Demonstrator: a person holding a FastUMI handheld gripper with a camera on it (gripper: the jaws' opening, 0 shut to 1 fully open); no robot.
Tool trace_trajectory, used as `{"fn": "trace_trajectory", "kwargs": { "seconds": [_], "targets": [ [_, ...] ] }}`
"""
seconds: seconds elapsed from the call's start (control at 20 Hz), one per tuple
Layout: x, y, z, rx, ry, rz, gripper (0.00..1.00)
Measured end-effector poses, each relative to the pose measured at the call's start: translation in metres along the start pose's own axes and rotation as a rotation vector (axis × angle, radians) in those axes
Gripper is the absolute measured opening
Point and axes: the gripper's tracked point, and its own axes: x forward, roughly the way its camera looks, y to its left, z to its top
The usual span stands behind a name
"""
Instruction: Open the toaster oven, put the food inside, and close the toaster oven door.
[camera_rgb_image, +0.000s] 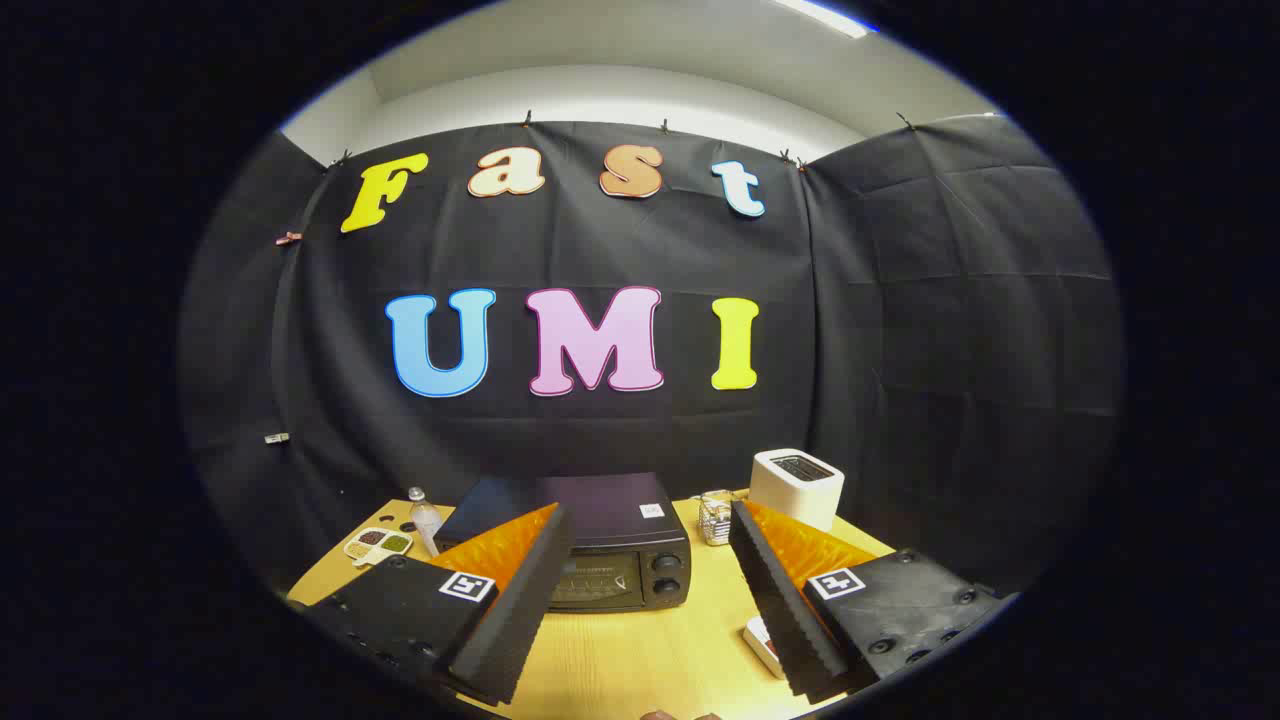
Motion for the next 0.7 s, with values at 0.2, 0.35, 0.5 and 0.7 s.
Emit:
{"fn": "trace_trajectory", "kwargs": {
  "seconds": [0.2, 0.35, 0.5, 0.7],
  "targets": [
    [0.002, -0.001, 0.0, -0.024, -0.004, -0.008, 0.97],
    [0.004, 0.0, 0.0, -0.036, -0.006, -0.008, 0.97],
    [0.006, 0.002, -0.005, -0.03, 0.008, -0.009, 0.97],
    [0.009, 0.003, -0.01, -0.029, 0.024, -0.01, 0.97]
  ]
}}
